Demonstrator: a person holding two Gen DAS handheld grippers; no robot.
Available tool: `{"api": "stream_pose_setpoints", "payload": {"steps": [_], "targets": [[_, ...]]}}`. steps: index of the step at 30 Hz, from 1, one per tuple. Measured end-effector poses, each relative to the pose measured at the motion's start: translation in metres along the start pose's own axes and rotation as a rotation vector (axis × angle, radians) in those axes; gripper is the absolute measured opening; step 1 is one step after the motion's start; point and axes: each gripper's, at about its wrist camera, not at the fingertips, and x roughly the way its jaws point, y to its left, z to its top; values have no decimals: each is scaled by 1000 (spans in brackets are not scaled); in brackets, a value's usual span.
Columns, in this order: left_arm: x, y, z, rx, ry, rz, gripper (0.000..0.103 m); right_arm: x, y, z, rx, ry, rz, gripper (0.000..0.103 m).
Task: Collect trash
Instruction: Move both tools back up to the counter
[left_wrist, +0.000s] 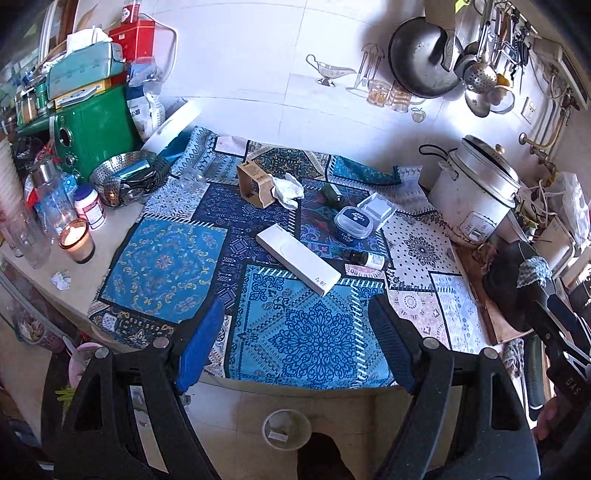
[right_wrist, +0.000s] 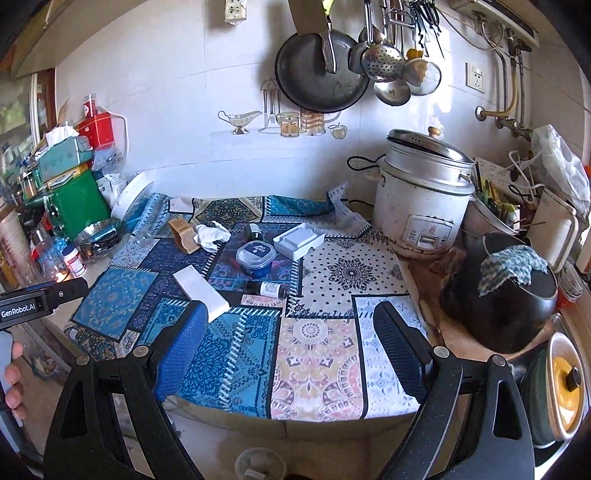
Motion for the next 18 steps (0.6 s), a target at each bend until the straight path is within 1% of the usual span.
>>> {"api": "stream_pose_setpoints", "payload": {"steps": [5, 7, 9, 10, 14, 18], "targets": [[53, -17, 26, -83, 18, 66, 80, 66, -27, 32, -25, 57, 135, 89], [77, -22, 37, -118, 53, 96, 80, 97, -34, 47, -53, 106, 200, 89], [102, -24, 48, -165, 83, 153, 80, 124, -39, 56, -82, 146, 242, 89], [111, -24, 51, -189, 90, 168, 80, 138, -40, 61, -103, 163, 259, 89], [148, -19, 59, -289, 117, 204, 80, 197, -33, 71, -199, 235, 356, 89], [181, -13, 58, -352, 170, 258, 80, 252, -20, 74, -243, 316, 447, 89]]}}
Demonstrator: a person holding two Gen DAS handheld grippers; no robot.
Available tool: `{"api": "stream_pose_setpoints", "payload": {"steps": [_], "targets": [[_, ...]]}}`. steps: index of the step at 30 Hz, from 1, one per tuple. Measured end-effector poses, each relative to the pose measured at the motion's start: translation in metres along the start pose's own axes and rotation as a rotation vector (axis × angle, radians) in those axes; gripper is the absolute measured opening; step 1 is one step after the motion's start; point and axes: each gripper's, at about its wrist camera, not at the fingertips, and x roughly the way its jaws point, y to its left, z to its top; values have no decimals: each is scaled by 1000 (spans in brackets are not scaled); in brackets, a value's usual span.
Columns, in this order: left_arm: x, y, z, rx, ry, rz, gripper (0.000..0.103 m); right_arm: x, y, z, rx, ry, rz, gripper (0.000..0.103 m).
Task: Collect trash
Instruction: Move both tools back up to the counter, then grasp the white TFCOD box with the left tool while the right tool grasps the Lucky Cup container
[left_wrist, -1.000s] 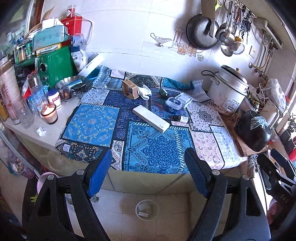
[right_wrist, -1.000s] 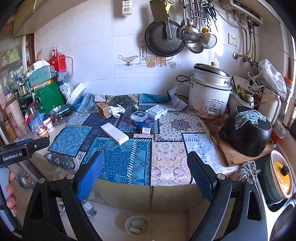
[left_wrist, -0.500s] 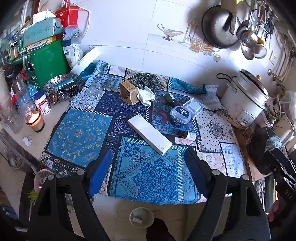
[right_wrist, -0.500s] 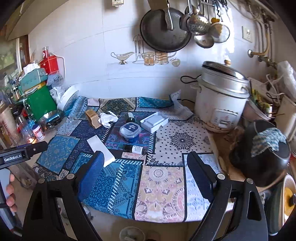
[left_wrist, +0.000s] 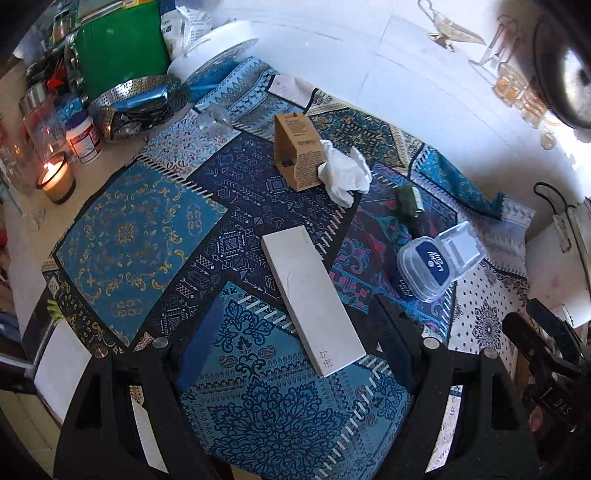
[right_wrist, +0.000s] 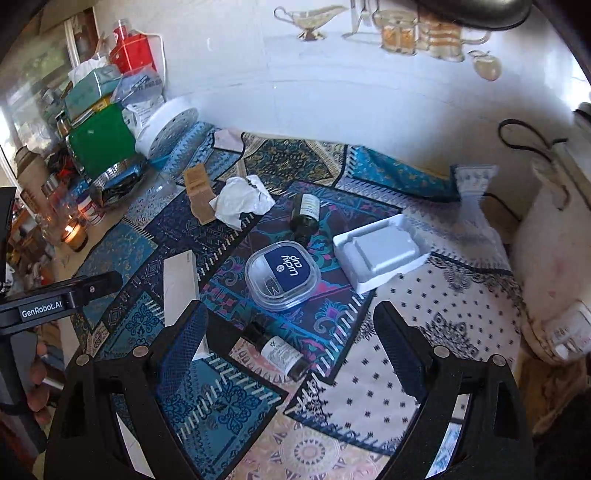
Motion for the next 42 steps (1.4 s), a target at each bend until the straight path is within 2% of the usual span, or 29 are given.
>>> {"api": "stream_pose_setpoints", "payload": {"steps": [3, 10, 17, 19, 20, 21, 25, 27, 36, 38, 42], "targets": [[18, 0, 0, -40, 40, 12, 80, 39, -8, 11, 3, 78, 103, 89], [48, -6, 2, -90, 112, 17, 80, 101, -11, 27, -12, 212, 183, 90], [77, -17, 11, -86, 167, 49, 80, 125, -1, 28, -107, 274, 125, 91], [84, -18, 13, -85, 169, 54, 80, 130, -2, 26, -103, 280, 114, 89], [86, -18, 14, -87, 168, 56, 80, 133, -4, 26, -95, 287, 113, 84], [89, -19, 15, -88, 167, 59, 79, 134, -6, 25, -87, 293, 122, 80], [103, -22, 17, -77, 183, 74, 63, 128, -15, 25, -51, 272, 122, 80], [109, -24, 16, -69, 192, 81, 59, 124, -20, 23, -36, 259, 121, 80], [129, -39, 25, -19, 147, 168, 59, 101, -31, 17, 39, 225, 139, 80], [134, -43, 29, -9, 141, 186, 54, 95, -31, 15, 51, 215, 138, 80], [136, -46, 32, 1, 153, 164, 51, 82, -32, 11, 67, 195, 129, 80]]}}
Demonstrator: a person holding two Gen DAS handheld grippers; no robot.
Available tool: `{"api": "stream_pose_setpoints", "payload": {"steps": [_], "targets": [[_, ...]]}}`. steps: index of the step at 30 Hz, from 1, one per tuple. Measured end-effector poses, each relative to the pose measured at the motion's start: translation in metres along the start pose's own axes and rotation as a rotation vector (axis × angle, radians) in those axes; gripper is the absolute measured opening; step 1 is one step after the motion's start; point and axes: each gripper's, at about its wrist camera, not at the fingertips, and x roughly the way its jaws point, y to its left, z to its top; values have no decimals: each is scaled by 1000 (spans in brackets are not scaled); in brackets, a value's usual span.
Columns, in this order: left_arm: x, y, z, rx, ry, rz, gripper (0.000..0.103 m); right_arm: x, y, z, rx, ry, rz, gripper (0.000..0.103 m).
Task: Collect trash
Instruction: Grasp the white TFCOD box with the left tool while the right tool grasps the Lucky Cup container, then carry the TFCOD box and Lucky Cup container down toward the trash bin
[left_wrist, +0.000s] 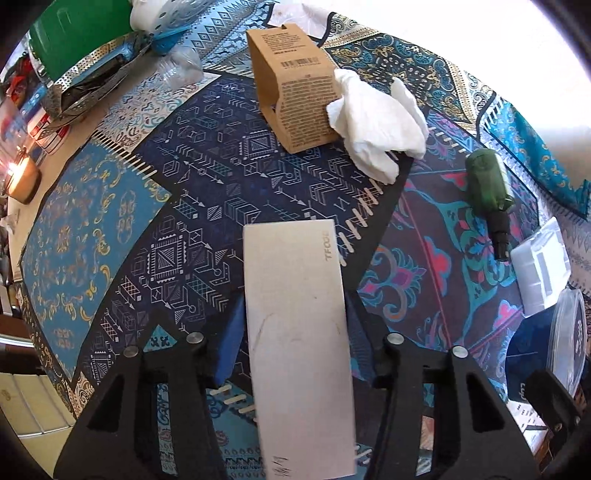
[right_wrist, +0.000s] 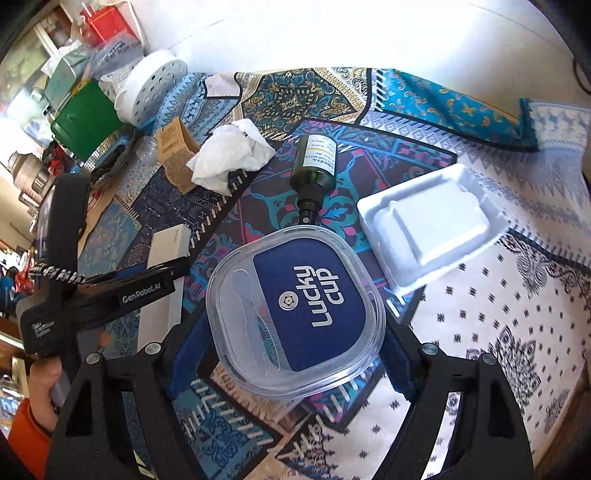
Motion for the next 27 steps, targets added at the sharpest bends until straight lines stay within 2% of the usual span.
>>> {"api": "stream_pose_setpoints", "payload": {"steps": [3, 8, 14, 20, 27], "targets": [[-15, 2, -4, 11, -9, -46, 51, -10, 2, -5, 7, -11, -8, 80], [-55, 4, -15, 90, -80, -81, 50, -30, 11, -15, 27, -56, -26, 80], [-109, 24, -35, 144, -157, -150, 50, -58, 35, -33, 55, -121, -57, 80], [-154, 57, -67, 213, -240, -198, 50, -85, 81, -61, 75, -187, -123, 80], [-187, 124, -111, 316, -283, -293, 50, -99, 147, -116, 175, -257, -206, 80]]}}
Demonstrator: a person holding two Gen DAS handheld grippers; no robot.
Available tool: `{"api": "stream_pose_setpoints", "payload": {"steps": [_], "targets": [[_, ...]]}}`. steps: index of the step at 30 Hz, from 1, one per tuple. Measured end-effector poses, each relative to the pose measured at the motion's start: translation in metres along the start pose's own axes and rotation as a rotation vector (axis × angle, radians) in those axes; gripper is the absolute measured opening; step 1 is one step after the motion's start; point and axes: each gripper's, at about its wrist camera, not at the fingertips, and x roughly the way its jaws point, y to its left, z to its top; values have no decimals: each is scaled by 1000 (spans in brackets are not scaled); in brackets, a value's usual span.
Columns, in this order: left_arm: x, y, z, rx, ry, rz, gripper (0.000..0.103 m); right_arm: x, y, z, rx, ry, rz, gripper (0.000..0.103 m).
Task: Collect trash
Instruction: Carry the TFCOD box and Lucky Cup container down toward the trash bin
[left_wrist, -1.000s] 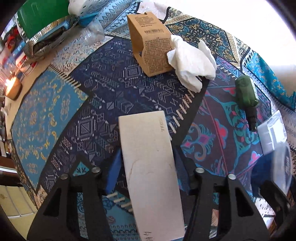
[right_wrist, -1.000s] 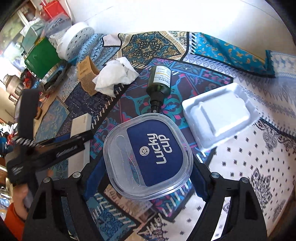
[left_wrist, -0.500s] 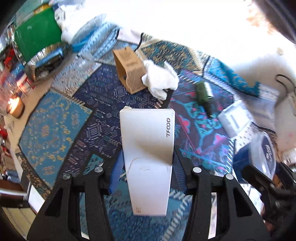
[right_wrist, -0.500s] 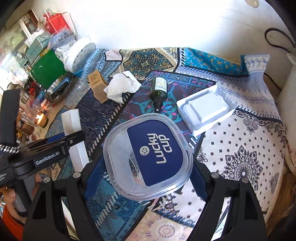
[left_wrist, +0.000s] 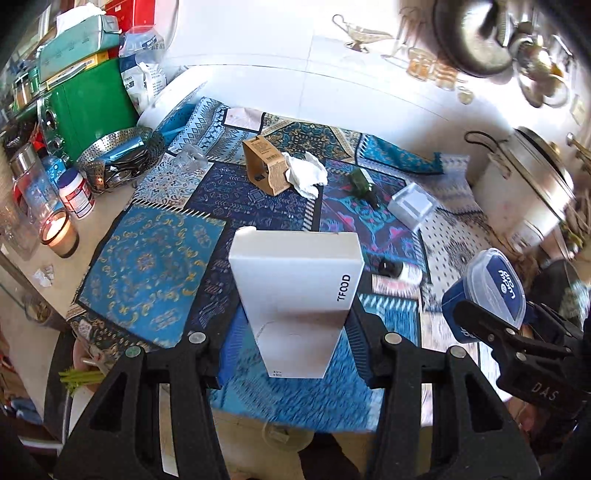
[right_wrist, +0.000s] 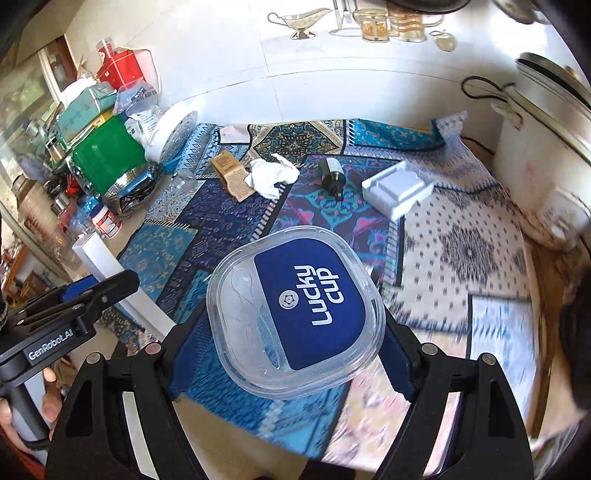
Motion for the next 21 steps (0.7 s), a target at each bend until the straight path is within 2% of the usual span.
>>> {"api": "stream_pose_setpoints", "payload": {"steps": [8, 16, 21], "targets": [[-54, 50, -66, 112, 7, -70, 50, -34, 61, -79, 85, -39, -80, 80], [-69, 71, -120, 148, 107, -107, 50, -41, 83, -136, 158, 46, -104, 80], [-53, 70, -159, 154, 184, -123, 50, -33, 79, -172, 182, 104, -119, 80]]}}
